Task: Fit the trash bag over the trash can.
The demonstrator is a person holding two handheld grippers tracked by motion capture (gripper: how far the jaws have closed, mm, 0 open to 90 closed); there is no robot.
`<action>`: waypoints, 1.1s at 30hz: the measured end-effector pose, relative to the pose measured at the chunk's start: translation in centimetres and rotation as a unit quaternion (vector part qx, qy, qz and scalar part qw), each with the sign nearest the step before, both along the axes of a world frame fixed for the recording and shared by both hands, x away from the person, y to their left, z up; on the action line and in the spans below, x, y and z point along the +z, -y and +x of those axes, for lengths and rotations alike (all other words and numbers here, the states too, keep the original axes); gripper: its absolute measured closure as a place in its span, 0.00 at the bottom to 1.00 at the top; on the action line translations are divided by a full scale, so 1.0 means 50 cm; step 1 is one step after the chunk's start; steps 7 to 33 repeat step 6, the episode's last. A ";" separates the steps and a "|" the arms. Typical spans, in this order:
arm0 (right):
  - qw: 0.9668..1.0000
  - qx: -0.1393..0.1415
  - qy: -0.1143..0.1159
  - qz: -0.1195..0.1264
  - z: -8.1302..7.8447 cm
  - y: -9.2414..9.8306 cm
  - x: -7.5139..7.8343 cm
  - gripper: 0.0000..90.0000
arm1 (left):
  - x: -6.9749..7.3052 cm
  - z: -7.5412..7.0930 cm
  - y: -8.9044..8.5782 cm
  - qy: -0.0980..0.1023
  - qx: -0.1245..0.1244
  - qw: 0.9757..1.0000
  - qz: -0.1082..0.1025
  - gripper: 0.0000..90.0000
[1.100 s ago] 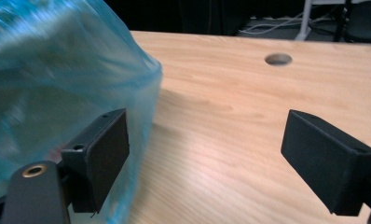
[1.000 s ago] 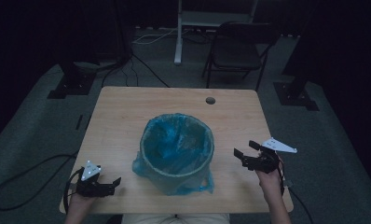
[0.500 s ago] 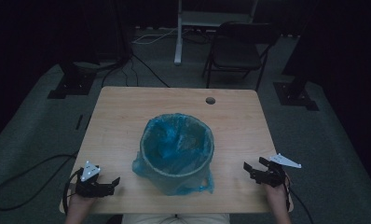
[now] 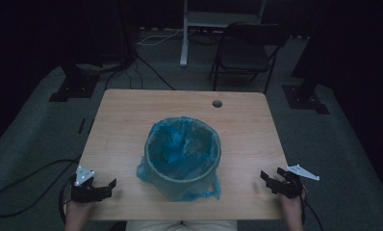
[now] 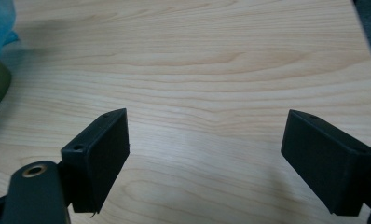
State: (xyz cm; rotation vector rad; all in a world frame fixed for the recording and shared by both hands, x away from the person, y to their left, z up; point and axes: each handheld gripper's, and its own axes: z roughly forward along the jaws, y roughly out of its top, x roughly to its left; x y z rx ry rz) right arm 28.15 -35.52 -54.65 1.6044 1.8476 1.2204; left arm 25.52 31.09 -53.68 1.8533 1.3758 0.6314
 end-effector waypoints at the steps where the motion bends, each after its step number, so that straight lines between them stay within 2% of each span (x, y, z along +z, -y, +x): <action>1: 1.000 -0.004 0.000 0.000 -0.002 0.004 -0.001 0.16 | 0.000 0.000 0.000 0.001 0.002 1.000 -0.002 0.00; 6: 1.000 -0.020 -0.003 -0.001 -0.004 0.017 -0.004 0.16 | -0.002 0.000 -0.003 0.002 0.010 1.000 -0.005 0.00; 33: 1.000 -0.020 -0.003 -0.001 -0.004 0.017 -0.004 0.16 | -0.002 0.000 -0.003 0.002 0.010 1.000 -0.005 0.00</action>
